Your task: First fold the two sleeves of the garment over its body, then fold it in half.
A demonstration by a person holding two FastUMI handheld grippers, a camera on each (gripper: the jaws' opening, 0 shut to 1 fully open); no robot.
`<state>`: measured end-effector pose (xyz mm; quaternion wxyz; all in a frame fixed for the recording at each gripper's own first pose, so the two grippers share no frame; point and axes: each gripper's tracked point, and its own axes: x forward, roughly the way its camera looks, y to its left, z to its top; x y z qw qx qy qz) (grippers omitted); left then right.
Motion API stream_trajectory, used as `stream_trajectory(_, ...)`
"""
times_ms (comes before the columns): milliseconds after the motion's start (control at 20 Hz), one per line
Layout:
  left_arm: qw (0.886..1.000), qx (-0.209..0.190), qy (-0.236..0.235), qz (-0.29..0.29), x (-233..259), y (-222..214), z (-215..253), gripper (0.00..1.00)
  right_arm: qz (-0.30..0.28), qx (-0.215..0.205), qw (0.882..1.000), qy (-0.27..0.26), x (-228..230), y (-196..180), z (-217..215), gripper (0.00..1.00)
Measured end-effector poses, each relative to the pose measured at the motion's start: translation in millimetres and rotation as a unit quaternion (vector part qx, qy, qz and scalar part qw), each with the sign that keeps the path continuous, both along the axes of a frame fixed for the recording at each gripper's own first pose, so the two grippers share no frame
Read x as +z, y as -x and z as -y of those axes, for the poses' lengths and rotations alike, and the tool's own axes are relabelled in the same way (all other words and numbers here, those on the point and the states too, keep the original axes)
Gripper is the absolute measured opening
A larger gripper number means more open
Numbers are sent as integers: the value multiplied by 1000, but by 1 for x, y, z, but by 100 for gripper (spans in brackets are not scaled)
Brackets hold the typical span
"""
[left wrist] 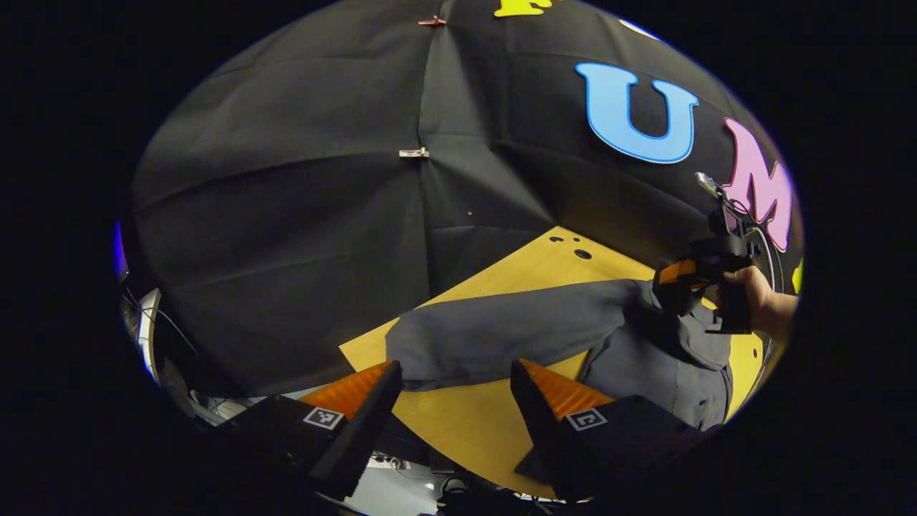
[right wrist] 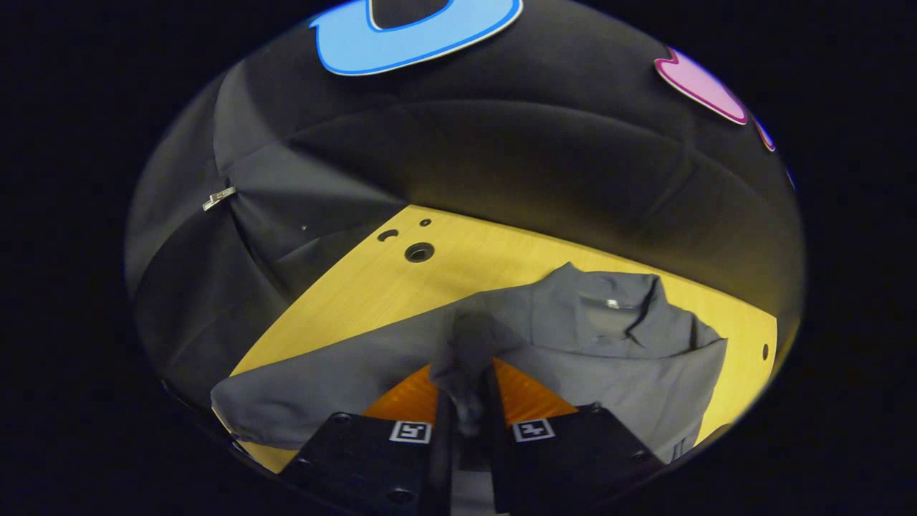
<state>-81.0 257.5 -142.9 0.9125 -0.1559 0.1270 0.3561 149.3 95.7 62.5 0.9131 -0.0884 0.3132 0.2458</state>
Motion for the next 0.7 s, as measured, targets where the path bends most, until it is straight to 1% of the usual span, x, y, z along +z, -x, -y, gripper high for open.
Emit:
stream_trajectory(150, 1000, 11, 0, 8, -3, 3, -13, 96, -10, 4, 1000, -25, 2, 15, -14, 65)
stream_trajectory(250, 1000, 12, 5, 11, -9, 1, -24, 96, 2, 4, 1000, -23, 10, 23, -5, 100)
stream_trajectory(350, 1000, 18, 12, 11, -20, -2, -39, 96, 15, 3, 1000, -17, 18, 33, 8, 100)
stream_trajectory(500, 999, 31, 16, 3, -37, -11, -67, 96, 37, -9, 999, -14, 35, 48, 42, 100)
stream_trajectory(600, 999, 37, 21, -6, -49, -20, -85, 96, 44, -26, 999, -12, 43, 59, 73, 99)
stream_trajectory(700, 999, 45, 24, -16, -64, -29, -100, 96, 42, -49, 998, -23, 50, 71, 104, 99)
